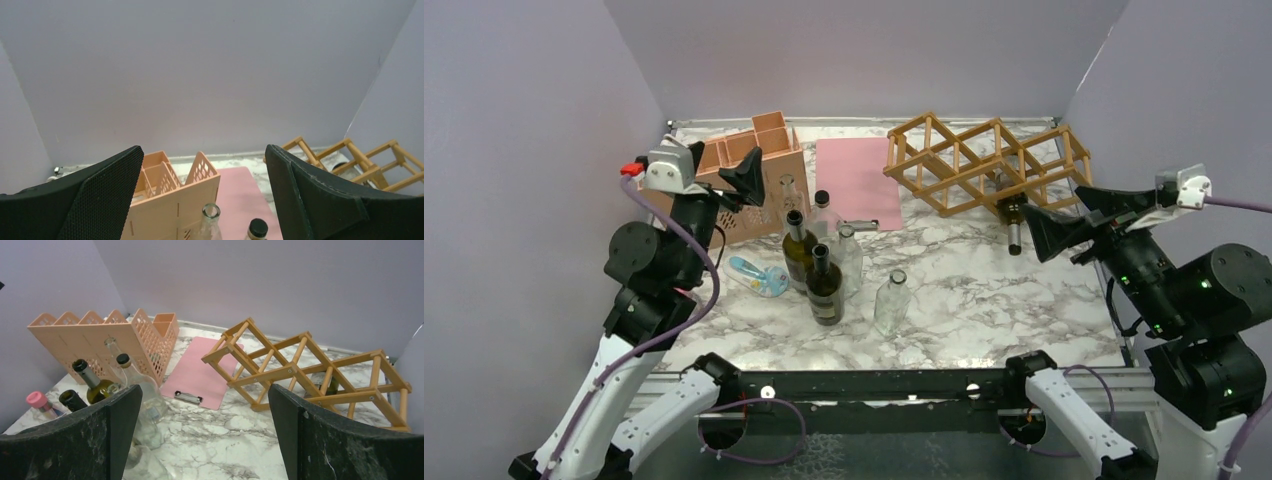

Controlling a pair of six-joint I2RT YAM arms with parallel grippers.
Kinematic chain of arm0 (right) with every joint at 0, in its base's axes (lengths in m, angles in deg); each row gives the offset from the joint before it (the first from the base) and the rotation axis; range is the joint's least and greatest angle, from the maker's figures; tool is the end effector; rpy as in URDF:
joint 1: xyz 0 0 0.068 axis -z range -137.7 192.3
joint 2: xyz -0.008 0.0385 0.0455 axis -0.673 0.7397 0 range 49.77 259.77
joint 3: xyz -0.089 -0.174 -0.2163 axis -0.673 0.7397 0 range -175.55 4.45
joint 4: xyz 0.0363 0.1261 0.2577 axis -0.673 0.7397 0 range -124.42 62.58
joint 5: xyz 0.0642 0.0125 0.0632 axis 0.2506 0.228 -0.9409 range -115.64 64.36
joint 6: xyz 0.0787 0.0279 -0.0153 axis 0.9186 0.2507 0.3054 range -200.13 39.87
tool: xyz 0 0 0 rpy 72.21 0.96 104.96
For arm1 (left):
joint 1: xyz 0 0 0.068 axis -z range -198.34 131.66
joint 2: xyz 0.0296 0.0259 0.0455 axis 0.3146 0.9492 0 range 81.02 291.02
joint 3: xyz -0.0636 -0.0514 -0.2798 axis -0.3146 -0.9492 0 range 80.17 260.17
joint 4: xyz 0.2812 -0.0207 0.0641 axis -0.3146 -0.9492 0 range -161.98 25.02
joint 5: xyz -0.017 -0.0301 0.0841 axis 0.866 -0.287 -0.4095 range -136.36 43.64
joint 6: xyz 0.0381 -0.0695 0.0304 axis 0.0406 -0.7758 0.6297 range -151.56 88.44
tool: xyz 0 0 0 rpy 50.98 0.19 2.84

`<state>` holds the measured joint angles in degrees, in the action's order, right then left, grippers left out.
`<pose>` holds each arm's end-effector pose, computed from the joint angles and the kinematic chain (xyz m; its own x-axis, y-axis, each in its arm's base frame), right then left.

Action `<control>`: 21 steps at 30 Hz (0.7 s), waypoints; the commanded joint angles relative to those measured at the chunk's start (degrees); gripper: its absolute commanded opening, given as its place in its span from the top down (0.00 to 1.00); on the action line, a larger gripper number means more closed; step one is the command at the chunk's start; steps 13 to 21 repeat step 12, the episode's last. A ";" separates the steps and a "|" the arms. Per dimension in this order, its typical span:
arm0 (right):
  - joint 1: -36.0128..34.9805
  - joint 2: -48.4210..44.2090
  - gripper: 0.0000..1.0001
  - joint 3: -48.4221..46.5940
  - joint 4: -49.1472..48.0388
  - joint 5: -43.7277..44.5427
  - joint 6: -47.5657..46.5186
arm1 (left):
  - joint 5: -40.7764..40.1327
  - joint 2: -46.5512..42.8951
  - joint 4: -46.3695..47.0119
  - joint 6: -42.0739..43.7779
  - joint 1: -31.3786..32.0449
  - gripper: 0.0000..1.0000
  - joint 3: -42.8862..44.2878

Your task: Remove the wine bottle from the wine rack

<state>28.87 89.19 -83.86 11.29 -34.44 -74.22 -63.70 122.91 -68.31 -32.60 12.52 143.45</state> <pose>0.0789 0.0305 0.5478 0.0147 0.1082 -0.9940 -0.3816 0.9195 0.0945 0.1665 -0.0736 0.5036 0.2617 -0.1764 -0.9489 0.2511 0.9617 -0.1095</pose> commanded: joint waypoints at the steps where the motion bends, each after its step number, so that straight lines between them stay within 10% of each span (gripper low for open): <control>1: 0.07 -3.73 0.00 0.09 -4.42 -1.18 -2.48 | -3.17 -2.98 7.34 0.07 -0.20 0.01 -3.06; 21: 0.09 -8.62 0.00 4.01 -7.76 -1.39 -1.97 | -3.42 -5.71 8.36 0.92 -0.18 0.01 -5.35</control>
